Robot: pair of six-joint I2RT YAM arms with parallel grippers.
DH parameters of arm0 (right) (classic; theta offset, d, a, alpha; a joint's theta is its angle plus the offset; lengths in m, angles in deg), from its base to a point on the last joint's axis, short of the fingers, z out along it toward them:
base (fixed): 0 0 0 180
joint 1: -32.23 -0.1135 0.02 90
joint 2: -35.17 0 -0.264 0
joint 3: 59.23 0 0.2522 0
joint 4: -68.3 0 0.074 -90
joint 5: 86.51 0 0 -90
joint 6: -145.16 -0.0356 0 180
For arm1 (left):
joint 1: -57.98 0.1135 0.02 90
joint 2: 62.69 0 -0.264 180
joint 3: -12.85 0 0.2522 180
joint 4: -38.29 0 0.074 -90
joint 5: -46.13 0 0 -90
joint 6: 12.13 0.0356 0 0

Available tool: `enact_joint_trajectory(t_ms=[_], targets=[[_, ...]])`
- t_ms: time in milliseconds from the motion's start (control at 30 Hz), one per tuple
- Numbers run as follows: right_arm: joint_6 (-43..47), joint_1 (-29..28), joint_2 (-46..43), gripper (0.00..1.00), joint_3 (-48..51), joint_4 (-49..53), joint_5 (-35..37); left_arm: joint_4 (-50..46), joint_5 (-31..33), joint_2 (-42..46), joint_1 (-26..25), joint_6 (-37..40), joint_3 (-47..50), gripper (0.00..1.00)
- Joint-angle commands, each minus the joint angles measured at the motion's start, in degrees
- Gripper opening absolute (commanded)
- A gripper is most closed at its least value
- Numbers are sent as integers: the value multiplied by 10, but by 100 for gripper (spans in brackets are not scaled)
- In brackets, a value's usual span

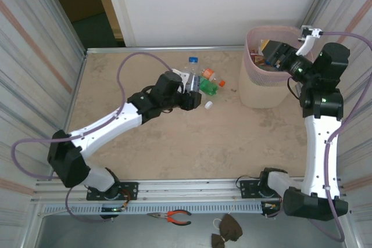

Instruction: Put the plastic bottles in the bin

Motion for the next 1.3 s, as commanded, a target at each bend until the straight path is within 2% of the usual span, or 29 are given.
enact_joint_trajectory(t_ms=[0, 100, 267, 433, 600, 767, 1067, 1267], targets=[[40, -38, -26, 63, 10, -75, -78, 99, -87, 46, -1, 69, 12, 50], [84, -90, -42, 67, 18, -81, -91, 141, -183, 72, 0, 111, 14, 48], [133, -172, -65, 74, 18, -83, -112, 189, -311, 94, -1, 133, -1, 46], [143, -235, -67, 82, 9, -84, -114, 213, -384, 107, -7, 145, -18, 43], [165, -282, -63, 89, 6, -67, -109, 234, -414, 125, -21, 164, -19, 43], [189, -326, -52, 90, 6, -46, -102, 234, -427, 130, -35, 179, -25, 42], [229, -398, -41, 81, 3, -12, -93, 240, -422, 128, -38, 183, -33, 39], [243, -415, -25, 73, 2, -7, -76, 244, -424, 125, -39, 183, -37, 40]])
